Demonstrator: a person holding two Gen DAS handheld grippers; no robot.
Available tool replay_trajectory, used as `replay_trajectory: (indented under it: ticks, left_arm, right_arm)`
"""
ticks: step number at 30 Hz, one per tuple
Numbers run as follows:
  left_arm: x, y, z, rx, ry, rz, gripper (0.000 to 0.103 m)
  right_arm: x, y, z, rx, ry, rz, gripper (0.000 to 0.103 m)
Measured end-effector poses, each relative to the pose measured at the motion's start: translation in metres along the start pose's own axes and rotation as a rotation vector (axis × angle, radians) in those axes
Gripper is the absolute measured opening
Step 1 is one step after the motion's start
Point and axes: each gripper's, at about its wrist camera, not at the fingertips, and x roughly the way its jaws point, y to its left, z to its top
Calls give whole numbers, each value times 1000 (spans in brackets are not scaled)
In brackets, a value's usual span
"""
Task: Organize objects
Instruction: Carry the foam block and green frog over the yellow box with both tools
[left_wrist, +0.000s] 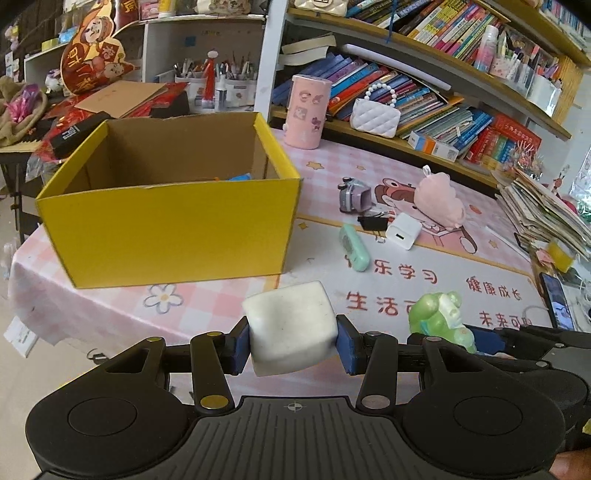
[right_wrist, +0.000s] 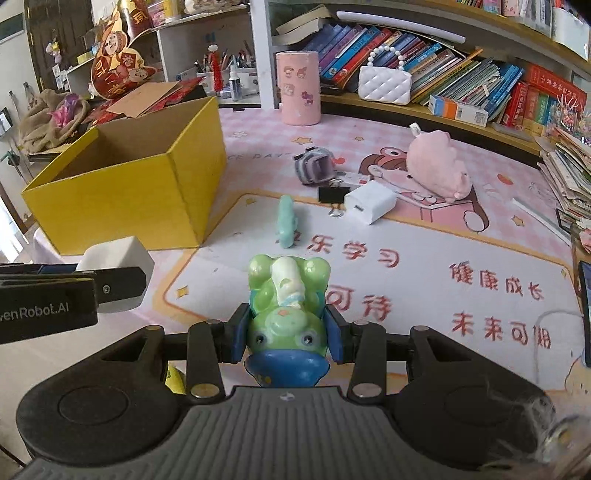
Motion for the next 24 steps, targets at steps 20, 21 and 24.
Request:
replay_trajectory:
  ticks: [20,21,24]
  left_arm:
    - [-54,86,-37,-18,-6,24,45]
    - [-58,90,-38,-21,-11,28,45]
    - [-67,102,-40,-33,-25,37,45]
  right_arm:
    - [-19,102,-36,-9,17,25,39]
    - [-20,106,-37,-13,16,29,39]
    - [-22,121,-39,-27,12,41,39]
